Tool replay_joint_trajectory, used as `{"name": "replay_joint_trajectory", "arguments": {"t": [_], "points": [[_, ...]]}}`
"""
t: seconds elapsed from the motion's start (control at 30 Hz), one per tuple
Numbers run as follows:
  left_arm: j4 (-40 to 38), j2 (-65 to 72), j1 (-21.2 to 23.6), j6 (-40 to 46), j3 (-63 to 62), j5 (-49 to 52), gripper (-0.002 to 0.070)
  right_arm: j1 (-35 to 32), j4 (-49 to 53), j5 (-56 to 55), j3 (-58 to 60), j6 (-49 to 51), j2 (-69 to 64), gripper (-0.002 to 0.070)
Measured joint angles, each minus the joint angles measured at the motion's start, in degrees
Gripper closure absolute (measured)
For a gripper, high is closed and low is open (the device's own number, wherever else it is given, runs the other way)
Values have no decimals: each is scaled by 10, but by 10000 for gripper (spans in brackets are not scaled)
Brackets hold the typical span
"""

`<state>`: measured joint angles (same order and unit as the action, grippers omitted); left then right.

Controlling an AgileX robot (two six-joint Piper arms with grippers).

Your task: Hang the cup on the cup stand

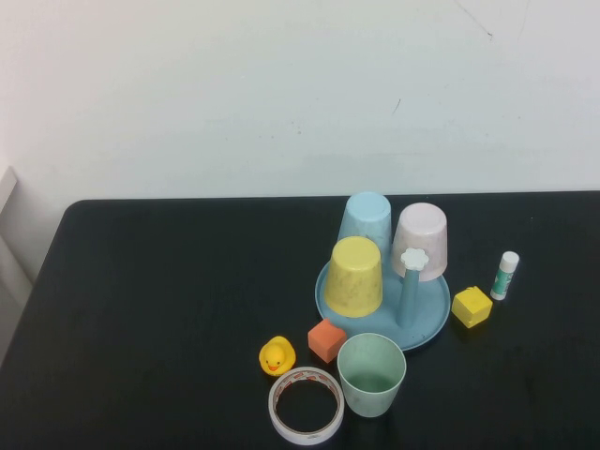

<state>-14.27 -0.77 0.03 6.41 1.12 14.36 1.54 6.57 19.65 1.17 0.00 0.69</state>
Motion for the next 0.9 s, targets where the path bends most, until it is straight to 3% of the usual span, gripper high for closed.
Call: {"name": "replay_joint_trajectory", "arguments": {"t": [0.13, 0.37, 0.73, 0.9], "points": [[-193, 0, 0, -70, 0, -34, 676, 0, -99, 0, -1, 47, 0, 678], [-493, 0, 0, -95, 0, -70, 676, 0, -399, 2, 4, 190, 0, 678], [-526, 0, 0, -67, 0, -70, 678, 0, -357, -7, 4, 179, 0, 678], [-524, 0, 0, 78, -17, 12, 678, 0, -345, -32, 4, 144, 0, 678]]}}
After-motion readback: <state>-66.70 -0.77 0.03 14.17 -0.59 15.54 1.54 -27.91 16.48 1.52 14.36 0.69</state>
